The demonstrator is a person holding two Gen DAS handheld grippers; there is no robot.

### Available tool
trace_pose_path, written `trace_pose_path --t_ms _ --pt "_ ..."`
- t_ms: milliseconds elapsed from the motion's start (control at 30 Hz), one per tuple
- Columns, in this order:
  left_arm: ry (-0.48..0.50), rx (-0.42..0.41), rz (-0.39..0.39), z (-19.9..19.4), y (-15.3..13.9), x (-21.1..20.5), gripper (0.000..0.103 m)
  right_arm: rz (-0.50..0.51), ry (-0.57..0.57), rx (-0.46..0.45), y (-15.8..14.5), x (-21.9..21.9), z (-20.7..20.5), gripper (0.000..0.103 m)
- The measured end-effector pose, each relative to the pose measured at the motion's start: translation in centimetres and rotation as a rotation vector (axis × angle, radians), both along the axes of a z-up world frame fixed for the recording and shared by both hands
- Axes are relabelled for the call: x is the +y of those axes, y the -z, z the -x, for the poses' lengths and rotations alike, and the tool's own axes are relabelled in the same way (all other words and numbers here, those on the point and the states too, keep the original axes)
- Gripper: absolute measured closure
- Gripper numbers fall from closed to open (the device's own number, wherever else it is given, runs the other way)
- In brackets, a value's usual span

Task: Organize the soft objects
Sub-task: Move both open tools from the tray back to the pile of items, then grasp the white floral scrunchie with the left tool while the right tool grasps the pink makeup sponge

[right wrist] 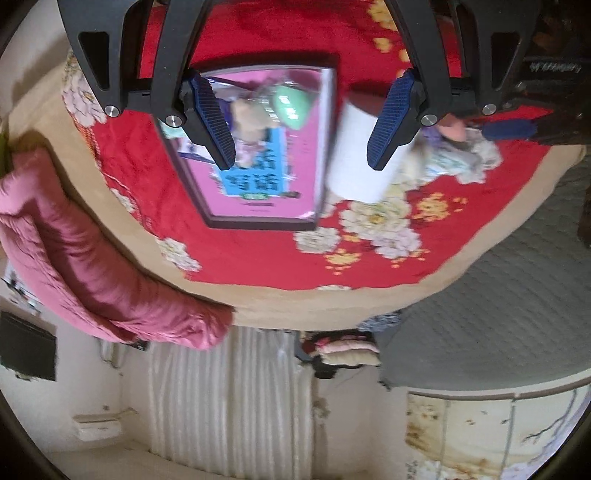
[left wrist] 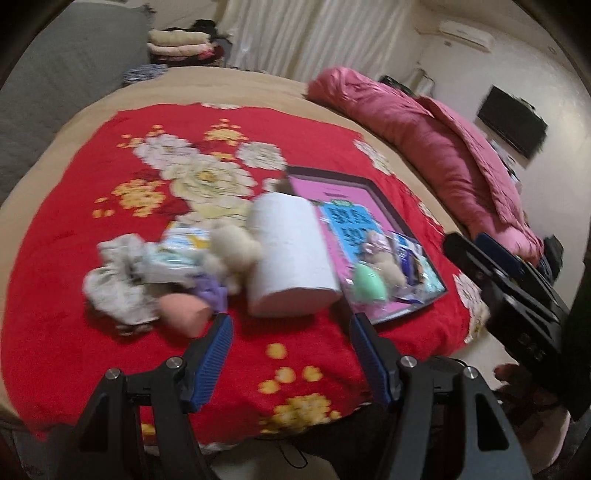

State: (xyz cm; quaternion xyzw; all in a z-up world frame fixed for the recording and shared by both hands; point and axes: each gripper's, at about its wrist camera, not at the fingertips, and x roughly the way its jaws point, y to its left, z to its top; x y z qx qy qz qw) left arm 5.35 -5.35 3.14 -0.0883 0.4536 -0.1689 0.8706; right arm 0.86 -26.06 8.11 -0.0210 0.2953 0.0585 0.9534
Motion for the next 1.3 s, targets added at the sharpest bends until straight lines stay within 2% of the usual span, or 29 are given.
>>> trace_pose_path --t_ms 233,567,967,1167,1233,1300 --pt "-0.149 -0.01 -0.007 -0.3 0.1 6.4 0.038 0.022 -0.128 -0.01 -0.6 5.1 1.2 0.028" --pt "-0.299 0.007 -0.007 -1.0 2.2 12.6 0.038 0.061 -0.287 0.044 1.3 10.6 2.4 0.028" --pt "-0.343 0.029 0.058 -2.5 5.8 15.4 0.038 0.09 -0.385 0.147 5.2 14.4 1.6 0.028" --pt "-0.34 0.052 0.162 -3.9 7.4 16.3 0.038 0.113 -0.421 0.187 7.0 16.1 1.1 0.028" --pt "-0.335 0.06 0.186 -4.4 8.0 16.3 0.039 0.124 -0.429 0.191 7.4 16.6 0.9 0.028" --pt "-0.328 0.063 0.205 -4.6 8.3 16.3 0.051 0.132 -0.429 0.196 7.8 16.9 0.4 0.028"
